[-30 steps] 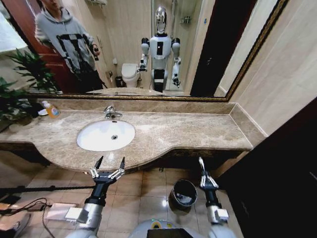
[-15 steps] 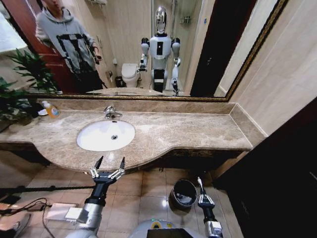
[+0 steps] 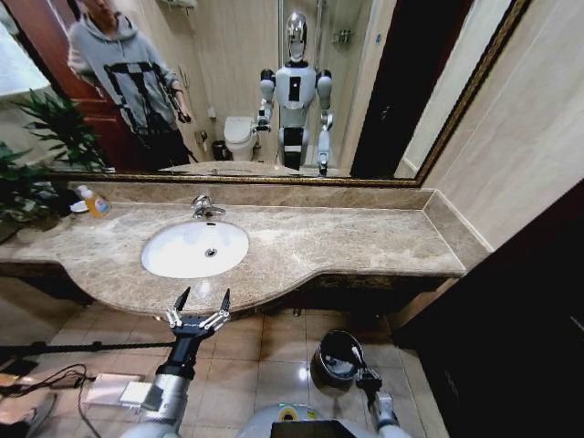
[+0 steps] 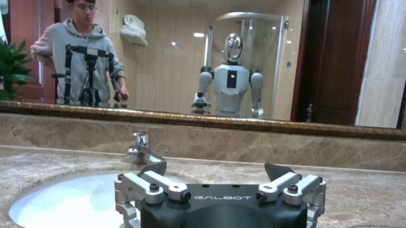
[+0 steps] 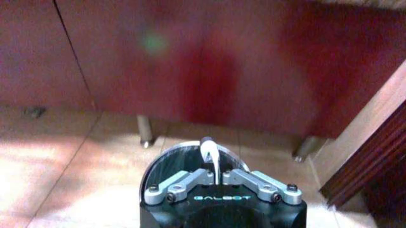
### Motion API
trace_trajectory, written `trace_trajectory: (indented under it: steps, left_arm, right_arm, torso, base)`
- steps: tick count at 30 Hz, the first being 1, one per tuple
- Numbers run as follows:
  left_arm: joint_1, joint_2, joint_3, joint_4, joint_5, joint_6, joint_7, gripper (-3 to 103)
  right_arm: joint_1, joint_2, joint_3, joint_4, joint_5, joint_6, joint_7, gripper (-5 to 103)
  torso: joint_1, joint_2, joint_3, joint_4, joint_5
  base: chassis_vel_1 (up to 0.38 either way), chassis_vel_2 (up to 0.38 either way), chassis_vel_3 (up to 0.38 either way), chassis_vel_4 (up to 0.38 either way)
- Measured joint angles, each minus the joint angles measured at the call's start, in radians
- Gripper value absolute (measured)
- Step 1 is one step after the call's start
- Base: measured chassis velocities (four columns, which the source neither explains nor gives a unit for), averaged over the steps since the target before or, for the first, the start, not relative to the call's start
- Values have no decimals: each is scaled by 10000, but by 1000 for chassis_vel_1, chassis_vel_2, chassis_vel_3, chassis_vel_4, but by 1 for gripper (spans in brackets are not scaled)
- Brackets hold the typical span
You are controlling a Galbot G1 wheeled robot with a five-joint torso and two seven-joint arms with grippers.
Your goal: Pick up the trash from the sink and place it in the trash bin.
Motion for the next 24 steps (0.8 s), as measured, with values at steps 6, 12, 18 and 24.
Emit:
trace_trajectory:
  steps: [6, 12, 18, 24]
  left_arm:
    - [0, 0, 0, 0, 0, 0, 0, 100]
    - [0, 0, 1, 0, 0, 0, 0, 100]
    - [0, 0, 1, 0, 0, 0, 0, 100]
    - [0, 0, 1, 0, 0, 0, 0, 100]
  right_arm:
    - [715, 144, -49, -1056, -375, -142, -38, 3]
    - [1778, 458, -121, -2599, -643, -358, -97, 3]
    - [2313, 621, -115, -3421, -961, -329, -256, 3]
    - [3238, 789, -76, -4860, -1226, -44, -326, 3]
  torso:
    - [0, 0, 0, 0, 0]
    - [0, 0, 0, 1, 0]
    - [0, 0, 0, 0, -1]
    - [0, 0, 0, 0, 0]
  base:
    - [0, 0, 0, 0]
    - [0, 0, 0, 0]
    - [0, 0, 0, 0]
    - [0, 0, 0, 0]
